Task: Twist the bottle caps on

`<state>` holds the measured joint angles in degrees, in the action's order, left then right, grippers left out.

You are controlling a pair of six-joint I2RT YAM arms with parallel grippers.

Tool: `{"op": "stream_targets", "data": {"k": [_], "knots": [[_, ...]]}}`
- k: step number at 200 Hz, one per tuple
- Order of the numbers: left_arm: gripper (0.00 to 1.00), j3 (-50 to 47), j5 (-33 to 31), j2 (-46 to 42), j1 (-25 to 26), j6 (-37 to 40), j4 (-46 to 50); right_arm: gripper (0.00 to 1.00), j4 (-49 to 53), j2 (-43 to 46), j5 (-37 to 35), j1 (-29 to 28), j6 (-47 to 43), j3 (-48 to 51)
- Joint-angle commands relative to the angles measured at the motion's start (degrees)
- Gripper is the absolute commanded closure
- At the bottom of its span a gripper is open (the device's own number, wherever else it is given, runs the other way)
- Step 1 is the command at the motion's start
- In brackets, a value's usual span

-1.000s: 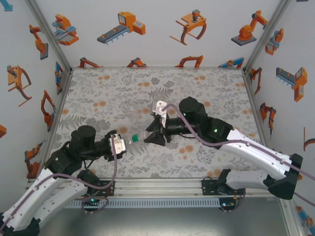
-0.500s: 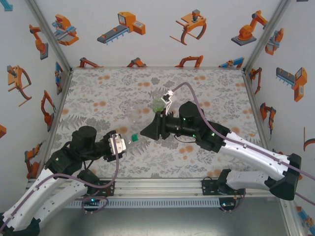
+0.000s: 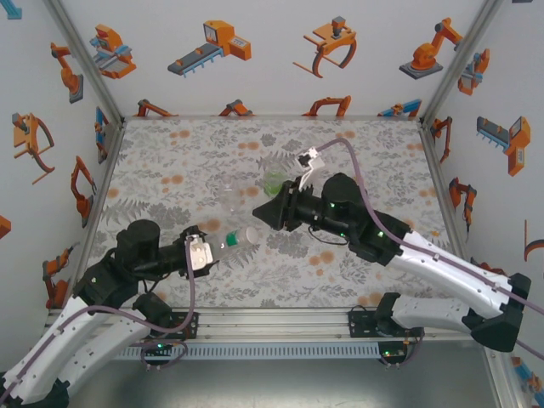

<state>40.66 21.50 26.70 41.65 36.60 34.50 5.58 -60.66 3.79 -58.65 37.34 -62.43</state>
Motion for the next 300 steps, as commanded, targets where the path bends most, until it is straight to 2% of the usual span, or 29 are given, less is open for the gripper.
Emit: {"op": "stream_targets", "data": {"k": [1,26,44,58,85,103,135,163,193,229,300], "knots": [[1.00,-0.14,3.26,-0.87,0.28,-0.89,-3.53,0.59,-6.57,3.64,2.09,0.14,-13.40,-0.34],[1.00,-0.06,3.82,-0.47,0.33,-1.53,-3.93,0.50,-6.22,4.28,10.08,0.17,-20.42,-0.24],[1.00,0.04,3.34,0.00,0.32,-1.51,-3.88,0.42,-3.99,3.05,13.49,0.14,-19.98,-2.13],[1.00,0.11,1.90,0.28,0.28,-1.74,-3.99,0.37,-1.29,1.56,11.26,0.16,-15.73,-4.46],[1.00,0.57,-3.13,1.21,0.28,-2.40,-3.36,0.35,4.21,-0.75,3.00,0.15,-5.23,-6.26],[1.00,0.63,-5.67,1.35,0.28,-2.66,-3.27,0.34,4.60,-2.12,3.17,0.14,2.10,-5.57],[1.00,0.56,-8.02,1.82,0.30,-2.89,-3.39,0.33,1.49,-4.80,6.42,0.19,12.12,-3.89],[1.00,0.59,-10.80,2.37,0.28,-3.61,-3.83,0.32,0.35,-7.58,11.06,0.91,15.73,-3.90],[1.00,0.62,-12.68,2.16,0.29,-3.94,-4.09,0.32,-0.44,-10.22,14.91,1.37,17.40,-4.08],[1.00,0.06,-9.88,1.12,0.28,-3.55,-4.52,0.33,-1.39,-12.85,16.56,1.45,18.14,-4.91],[0.98,0.03,-8.42,1.30,0.28,-3.22,-4.12,0.45,-3.62,-15.33,17.00,1.55,18.65,-5.08]]}}
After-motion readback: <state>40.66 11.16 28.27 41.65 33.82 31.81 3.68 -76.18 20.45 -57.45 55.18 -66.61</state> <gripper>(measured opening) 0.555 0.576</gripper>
